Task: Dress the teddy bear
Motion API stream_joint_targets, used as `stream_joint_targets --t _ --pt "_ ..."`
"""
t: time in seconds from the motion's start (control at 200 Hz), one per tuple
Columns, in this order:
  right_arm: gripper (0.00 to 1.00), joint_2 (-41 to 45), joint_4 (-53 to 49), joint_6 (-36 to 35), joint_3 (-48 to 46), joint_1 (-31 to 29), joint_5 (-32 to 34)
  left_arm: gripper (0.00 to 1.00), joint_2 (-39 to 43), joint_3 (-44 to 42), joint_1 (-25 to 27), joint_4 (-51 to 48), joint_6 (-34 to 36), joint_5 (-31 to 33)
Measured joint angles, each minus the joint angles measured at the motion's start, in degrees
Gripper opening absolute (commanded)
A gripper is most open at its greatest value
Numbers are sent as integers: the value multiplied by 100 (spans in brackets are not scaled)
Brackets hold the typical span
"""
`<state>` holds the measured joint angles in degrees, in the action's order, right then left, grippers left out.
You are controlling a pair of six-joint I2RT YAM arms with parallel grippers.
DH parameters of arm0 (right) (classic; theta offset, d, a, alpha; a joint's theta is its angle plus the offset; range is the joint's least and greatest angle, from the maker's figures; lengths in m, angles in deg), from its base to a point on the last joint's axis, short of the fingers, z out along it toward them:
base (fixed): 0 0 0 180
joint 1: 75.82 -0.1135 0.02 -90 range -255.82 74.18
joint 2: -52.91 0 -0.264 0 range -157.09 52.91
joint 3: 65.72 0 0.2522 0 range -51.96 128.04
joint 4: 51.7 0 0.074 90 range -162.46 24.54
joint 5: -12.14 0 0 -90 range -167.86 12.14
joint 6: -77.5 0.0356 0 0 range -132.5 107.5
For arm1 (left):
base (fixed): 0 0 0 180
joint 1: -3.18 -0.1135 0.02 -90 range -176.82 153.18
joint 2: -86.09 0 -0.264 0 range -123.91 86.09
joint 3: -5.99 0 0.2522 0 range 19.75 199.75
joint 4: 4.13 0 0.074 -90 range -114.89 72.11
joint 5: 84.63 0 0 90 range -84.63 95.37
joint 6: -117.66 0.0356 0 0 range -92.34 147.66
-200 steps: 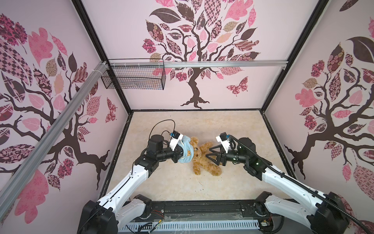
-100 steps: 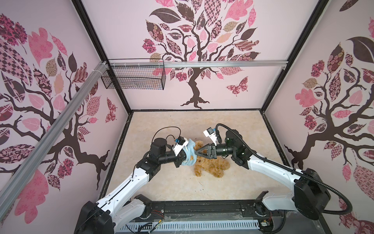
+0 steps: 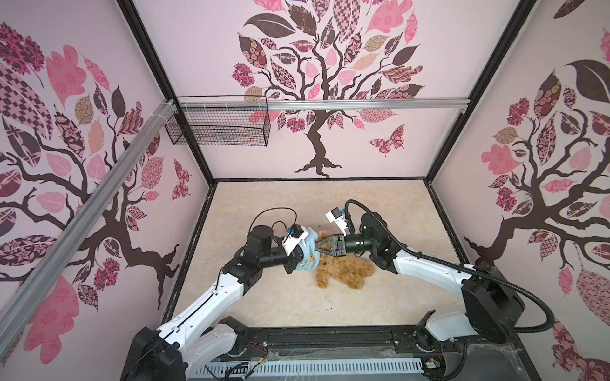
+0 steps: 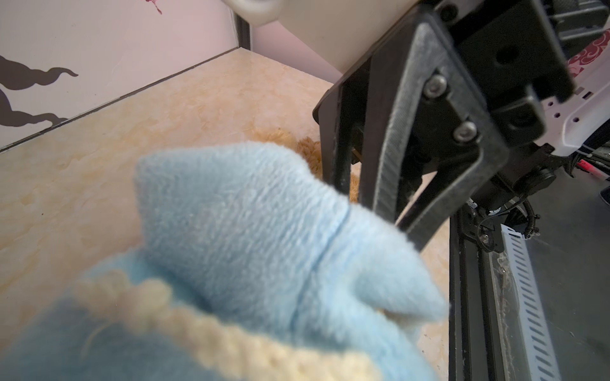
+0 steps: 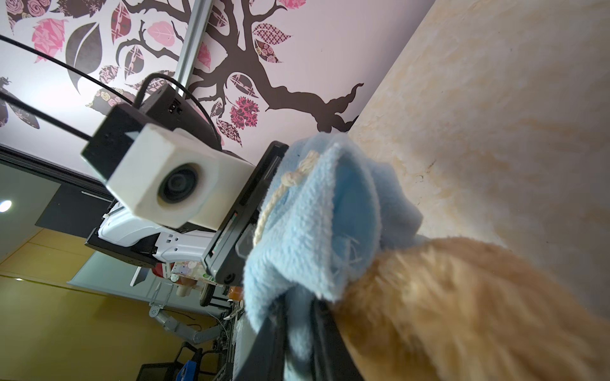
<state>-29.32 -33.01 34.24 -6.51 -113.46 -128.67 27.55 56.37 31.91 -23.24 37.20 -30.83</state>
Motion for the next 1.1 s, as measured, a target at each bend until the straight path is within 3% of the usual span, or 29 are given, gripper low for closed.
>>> stream_joint_targets --t 0.06,0.215,0.57,0.91,1.1 --pt "0 15 144 184 -92 116 35 0 24 0 15 -52 44 20" --pt "0 153 212 470 -573 553 243 0 142 0 33 -118 98 118" --pt "0 605 302 839 -1318 610 907 0 393 -39 118 -428 -98 236" --pt "0 658 122 485 -1405 575 1204 0 605 -195 157 -332 -623 804" --pt "2 671 52 195 -1386 546 1266 0 605 -203 157 -332 -713 824"
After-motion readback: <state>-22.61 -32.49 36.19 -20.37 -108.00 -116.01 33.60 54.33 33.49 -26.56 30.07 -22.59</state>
